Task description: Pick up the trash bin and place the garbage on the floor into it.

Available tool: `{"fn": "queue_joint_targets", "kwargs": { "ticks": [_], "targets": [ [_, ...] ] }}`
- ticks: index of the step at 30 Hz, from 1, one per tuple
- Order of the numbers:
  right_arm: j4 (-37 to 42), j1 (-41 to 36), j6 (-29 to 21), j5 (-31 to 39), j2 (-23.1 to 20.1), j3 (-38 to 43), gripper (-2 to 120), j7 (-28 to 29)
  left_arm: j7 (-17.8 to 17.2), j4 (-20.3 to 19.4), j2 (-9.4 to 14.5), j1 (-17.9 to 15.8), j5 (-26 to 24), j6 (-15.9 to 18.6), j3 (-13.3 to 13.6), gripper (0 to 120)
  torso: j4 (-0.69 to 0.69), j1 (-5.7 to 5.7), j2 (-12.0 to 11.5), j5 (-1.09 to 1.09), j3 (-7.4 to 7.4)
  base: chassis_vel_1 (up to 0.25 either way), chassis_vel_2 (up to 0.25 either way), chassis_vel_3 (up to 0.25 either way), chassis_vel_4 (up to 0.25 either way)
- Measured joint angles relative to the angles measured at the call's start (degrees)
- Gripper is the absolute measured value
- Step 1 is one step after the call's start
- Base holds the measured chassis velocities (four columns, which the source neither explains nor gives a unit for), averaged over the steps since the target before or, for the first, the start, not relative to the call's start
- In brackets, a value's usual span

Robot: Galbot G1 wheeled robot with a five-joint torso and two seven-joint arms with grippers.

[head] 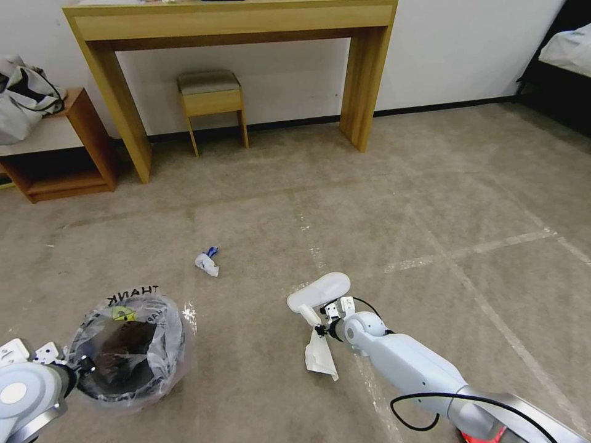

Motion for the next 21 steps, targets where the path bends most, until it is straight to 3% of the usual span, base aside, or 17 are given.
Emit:
{"fn": "queue_joint_targets", "kwargs": {
  "ticks": [3,4,6,10,12,16,18,20,21],
  "targets": [
    [9.56,-0.88,0.92,-1.58,-3.08,5.24,0,0.83,-0.08,-0.73,-0.09,0.31,0.05,0.0,0.0,0,0.02,0.0,0.0,0.02,0.0,0.0,0.0,0.0,0.0],
    [9.56,-0.88,0.92,-1.58,-3.08,5.24,0,0.83,-0.08,-0.73,-0.09,0.31,0.05,0.0,0.0,0,0.02,0.0,0.0,0.02,0.0,0.0,0.0,0.0,0.0],
    [21.26,-1.96,1.45,-2.14,-8.95,10.64,0,1.0,-0.28,-1.5,-0.03,0.55,-0.14,0.0,-0.26,0,-0.02,0.0,0.0,-0.02,-0.01,0.0,0.0,0.0,0.0],
    [29.54,-2.48,1.44,-1.29,-12.92,14.85,0,1.65,-0.35,-1.92,0.01,0.82,-0.2,0.0,-0.43,0,-0.05,0.0,0.0,0.01,0.0,0.0,0.0,0.0,0.0],
    [38.31,-2.64,1.21,1.09,-16.39,20.66,0,1.31,-0.39,-2.5,-0.15,1.22,-0.19,-0.02,-0.53,0,0.0,0.0,0.01,-0.01,-0.01,0.0,0.0,0.0,0.0],
    [41.1,-2.52,2.3,0.91,-17.67,23.93,0,-1.16,-0.49,-2.85,-0.28,1.47,-0.2,-0.05,-0.65,0,-0.01,-0.01,0.01,0.0,-0.01,0.0,0.0,0.0,0.0],
    [41.31,-1.58,7.89,-1.0,-17.94,25.99,0,-7.11,-0.51,-3.42,-0.38,1.92,-0.55,-0.04,-0.77,0,-0.01,-0.01,0.0,0.0,-0.01,0.0,0.0,0.0,0.0],
    [40.85,-1.11,9.96,-1.38,-17.83,26.07,0,-9.0,-0.51,-3.56,-0.41,2.02,-0.63,-0.02,-0.79,0,-0.01,-0.01,0.01,0.0,-0.01,0.0,0.0,0.0,0.0],
    [39.5,0.01,15.28,-1.73,-17.31,25.62,0,-13.01,-0.52,-3.74,-0.45,2.13,-0.79,0.02,-0.8,0,-0.01,-0.01,0.01,0.0,-0.01,0.0,0.0,0.0,0.0]
  ]
}}
